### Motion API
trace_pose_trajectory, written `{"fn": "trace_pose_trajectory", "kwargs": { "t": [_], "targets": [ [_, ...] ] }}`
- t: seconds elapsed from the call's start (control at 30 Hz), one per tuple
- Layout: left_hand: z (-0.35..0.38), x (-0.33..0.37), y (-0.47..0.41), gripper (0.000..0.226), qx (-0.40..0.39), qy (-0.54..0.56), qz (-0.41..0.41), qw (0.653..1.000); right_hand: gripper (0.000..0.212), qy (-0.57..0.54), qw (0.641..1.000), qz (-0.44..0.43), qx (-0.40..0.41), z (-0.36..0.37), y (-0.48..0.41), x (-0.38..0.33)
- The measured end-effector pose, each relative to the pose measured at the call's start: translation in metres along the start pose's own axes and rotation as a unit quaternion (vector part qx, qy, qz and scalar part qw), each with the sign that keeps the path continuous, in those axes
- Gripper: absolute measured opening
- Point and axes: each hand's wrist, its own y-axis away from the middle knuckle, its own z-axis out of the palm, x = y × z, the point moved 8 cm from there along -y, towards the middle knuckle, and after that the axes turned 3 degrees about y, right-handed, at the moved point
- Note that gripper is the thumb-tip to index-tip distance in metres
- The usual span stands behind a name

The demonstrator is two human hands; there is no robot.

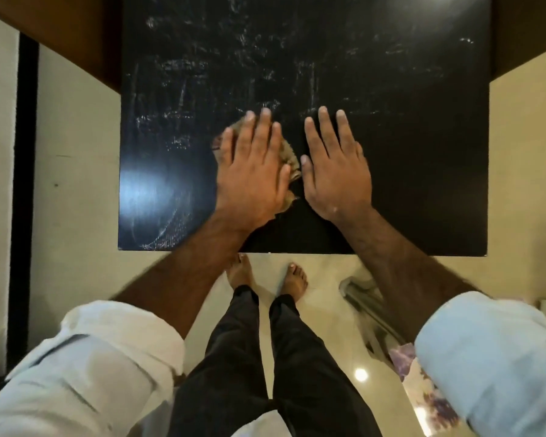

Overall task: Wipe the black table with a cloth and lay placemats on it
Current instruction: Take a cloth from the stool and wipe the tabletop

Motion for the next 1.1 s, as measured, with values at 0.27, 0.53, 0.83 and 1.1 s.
{"fn": "trace_pose_trajectory", "kwargs": {
  "t": [0.27, 0.53, 0.83, 1.1],
  "targets": [
    [0.015, -0.08, 0.123, 0.077, -0.042, 0.002, -0.008, 0.999, 0.065, 0.008, 1.0, 0.005, 0.018, 0.006, -0.001, -0.001],
    [-0.007, -0.081, 0.023, 0.08, 0.011, 0.024, -0.118, 0.993, 0.065, 0.014, 1.0, 0.006, 0.018, 0.013, -0.002, 0.0],
    [0.022, -0.057, 0.116, 0.078, -0.018, 0.011, 0.014, 1.0, 0.068, 0.005, 1.0, 0.01, 0.002, 0.009, 0.0, -0.001],
    [-0.011, -0.143, 0.044, 0.078, 0.003, 0.014, -0.061, 0.998, 0.073, -0.008, 1.0, -0.014, -0.016, 0.013, -0.007, -0.083]
  ]
}}
